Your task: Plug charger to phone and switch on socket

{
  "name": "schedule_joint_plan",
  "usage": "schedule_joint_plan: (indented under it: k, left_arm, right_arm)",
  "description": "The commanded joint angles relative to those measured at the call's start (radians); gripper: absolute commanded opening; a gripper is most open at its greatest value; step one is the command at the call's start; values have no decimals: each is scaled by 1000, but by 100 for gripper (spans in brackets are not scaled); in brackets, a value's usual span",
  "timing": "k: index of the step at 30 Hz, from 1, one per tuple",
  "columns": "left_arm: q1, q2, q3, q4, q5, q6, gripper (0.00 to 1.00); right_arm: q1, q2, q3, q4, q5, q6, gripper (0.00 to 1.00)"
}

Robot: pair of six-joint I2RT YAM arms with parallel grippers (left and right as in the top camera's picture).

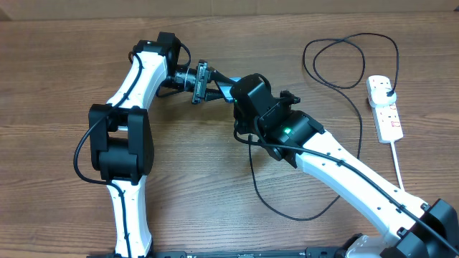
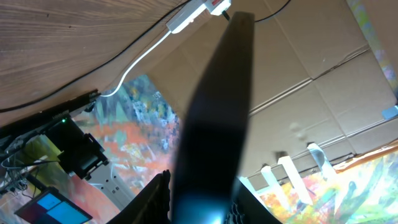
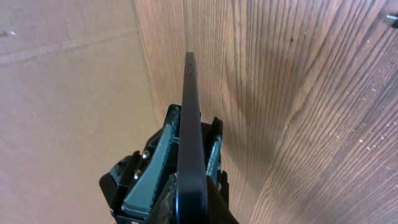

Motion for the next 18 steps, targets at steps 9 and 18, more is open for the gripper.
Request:
schedule_joint_plan:
  k: [9, 18]
  left_arm:
    - [-2, 1, 18, -1, -6, -32, 26]
    - [-2, 1, 18, -2, -6, -44, 12]
  right_arm:
    - [3, -6, 51, 17, -21, 105, 4]
    - [3, -6, 51, 17, -25, 104, 4]
